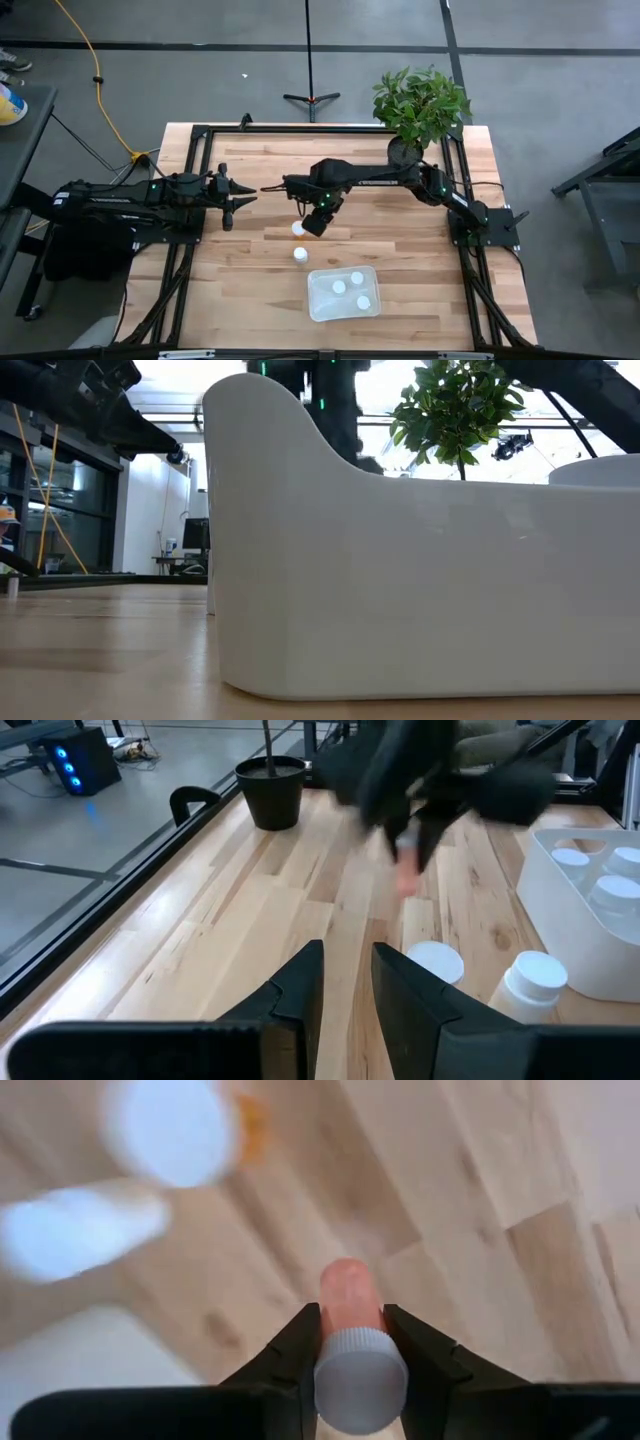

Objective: Pick and place pill bottles into a basket
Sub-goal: Put the pink pill bottle into the white bin

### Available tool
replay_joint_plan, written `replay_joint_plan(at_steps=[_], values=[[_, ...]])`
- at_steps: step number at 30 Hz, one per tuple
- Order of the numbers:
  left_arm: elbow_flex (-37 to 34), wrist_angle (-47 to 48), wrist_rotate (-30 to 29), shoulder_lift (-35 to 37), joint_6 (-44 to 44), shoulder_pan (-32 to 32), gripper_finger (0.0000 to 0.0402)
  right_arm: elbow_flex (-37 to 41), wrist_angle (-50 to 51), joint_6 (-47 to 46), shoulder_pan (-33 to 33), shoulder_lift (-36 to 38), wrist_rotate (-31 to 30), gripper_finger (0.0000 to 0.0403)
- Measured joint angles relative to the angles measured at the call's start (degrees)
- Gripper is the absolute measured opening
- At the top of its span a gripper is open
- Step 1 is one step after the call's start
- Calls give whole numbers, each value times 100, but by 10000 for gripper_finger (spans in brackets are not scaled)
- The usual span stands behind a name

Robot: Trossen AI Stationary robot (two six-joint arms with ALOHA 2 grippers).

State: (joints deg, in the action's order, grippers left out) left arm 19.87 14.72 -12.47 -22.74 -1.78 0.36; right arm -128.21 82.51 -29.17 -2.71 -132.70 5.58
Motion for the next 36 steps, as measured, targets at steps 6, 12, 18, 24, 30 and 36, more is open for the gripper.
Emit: replay_joint_plan(at_steps=[6, 12, 18, 24, 30, 36], values=[[-1, -2, 0, 0, 0, 0, 124, -481, 89, -357, 544, 289, -39, 87], [-1, -6, -2, 0, 0, 0, 124, -428, 140, -1085, 1338, 513, -99, 89], [-1, -10, -2, 0, 0, 0, 124, -447, 6, -1785, 2061, 518, -261, 85], [-1, -9, -2, 0, 0, 0, 124, -405, -14, -2562, 2534, 520, -413, 89], [-1, -7, -2, -1, 0, 0, 124, -395, 16, -3182, 2961, 502, -571, 86], [-1, -7, -2, 0, -2, 0, 124, -395, 28, -3401, 3177, 316, -533, 88]])
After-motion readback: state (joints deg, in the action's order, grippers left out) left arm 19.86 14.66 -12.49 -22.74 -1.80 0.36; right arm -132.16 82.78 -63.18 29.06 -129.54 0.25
